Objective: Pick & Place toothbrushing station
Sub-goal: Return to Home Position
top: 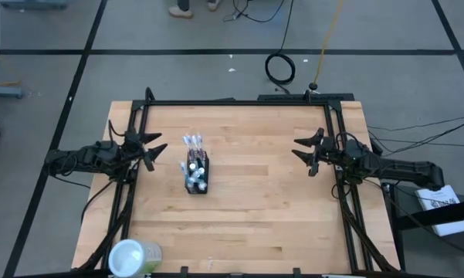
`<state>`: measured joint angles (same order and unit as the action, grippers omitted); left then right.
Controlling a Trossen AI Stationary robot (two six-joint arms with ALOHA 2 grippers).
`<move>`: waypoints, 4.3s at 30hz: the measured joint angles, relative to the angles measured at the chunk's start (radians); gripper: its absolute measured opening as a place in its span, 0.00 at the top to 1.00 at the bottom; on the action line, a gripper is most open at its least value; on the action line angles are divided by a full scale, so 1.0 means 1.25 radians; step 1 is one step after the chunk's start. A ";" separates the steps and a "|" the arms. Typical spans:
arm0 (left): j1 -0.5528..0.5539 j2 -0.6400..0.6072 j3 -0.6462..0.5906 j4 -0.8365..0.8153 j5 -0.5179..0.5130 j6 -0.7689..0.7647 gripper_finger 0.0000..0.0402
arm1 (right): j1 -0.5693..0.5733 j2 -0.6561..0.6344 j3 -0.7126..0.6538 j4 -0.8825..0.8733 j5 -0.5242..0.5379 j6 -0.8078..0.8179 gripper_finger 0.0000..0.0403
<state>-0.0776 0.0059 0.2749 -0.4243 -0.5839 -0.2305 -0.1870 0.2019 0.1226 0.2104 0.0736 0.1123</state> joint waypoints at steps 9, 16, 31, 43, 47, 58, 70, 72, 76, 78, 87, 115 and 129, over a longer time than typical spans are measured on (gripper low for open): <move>0.000 0.000 0.000 -0.020 -0.017 -0.006 0.35 | -0.005 -0.051 -0.034 -0.001 0.000 0.005 0.51; 0.000 0.000 0.000 -0.019 -0.017 -0.013 0.35 | -0.005 -0.089 -0.034 -0.026 0.000 -0.006 0.51; 0.000 0.000 -0.081 0.118 0.097 0.047 0.35 | -0.013 -0.106 -0.035 -0.052 -0.028 -0.015 0.51; 0.000 0.000 -0.121 0.140 0.209 0.093 0.35 | -0.013 -0.106 -0.036 -0.058 -0.130 -0.003 0.51; 0.000 0.000 -0.121 0.138 0.216 0.095 0.35 | -0.013 -0.106 -0.036 -0.058 -0.172 -0.013 0.51; 0.000 0.000 -0.168 0.255 0.240 0.129 0.35 | -0.011 -0.105 -0.085 0.017 -0.190 0.009 0.51; 0.000 0.000 -0.169 0.258 0.255 0.135 0.35 | -0.011 -0.104 -0.086 -0.010 -0.245 0.004 0.51; 0.000 0.000 -0.169 0.258 0.257 0.135 0.35 | -0.011 -0.102 -0.086 -0.002 -0.302 0.027 0.51; 0.000 0.000 -0.169 0.258 0.257 0.135 0.35 | 0.006 -0.102 -0.086 0.021 -0.402 0.072 0.51; 0.000 0.000 -0.169 0.258 0.257 0.135 0.35 | 0.031 -0.102 -0.086 0.020 -0.389 0.075 0.51; 0.000 0.000 -0.169 0.257 0.256 0.147 0.35 | 0.169 -0.084 -0.086 0.019 -0.137 0.017 0.51; 0.000 0.000 -0.169 0.258 0.236 0.179 0.35 | 0.212 -0.084 -0.087 -0.100 0.066 0.079 0.51; 0.000 0.000 -0.169 0.258 0.236 0.182 0.35 | 0.212 -0.084 -0.087 -0.094 0.066 0.068 0.51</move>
<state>-0.0780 0.0063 0.0631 -0.1013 -0.2893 -0.0036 0.0784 0.0963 0.0143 0.0929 0.1566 0.1970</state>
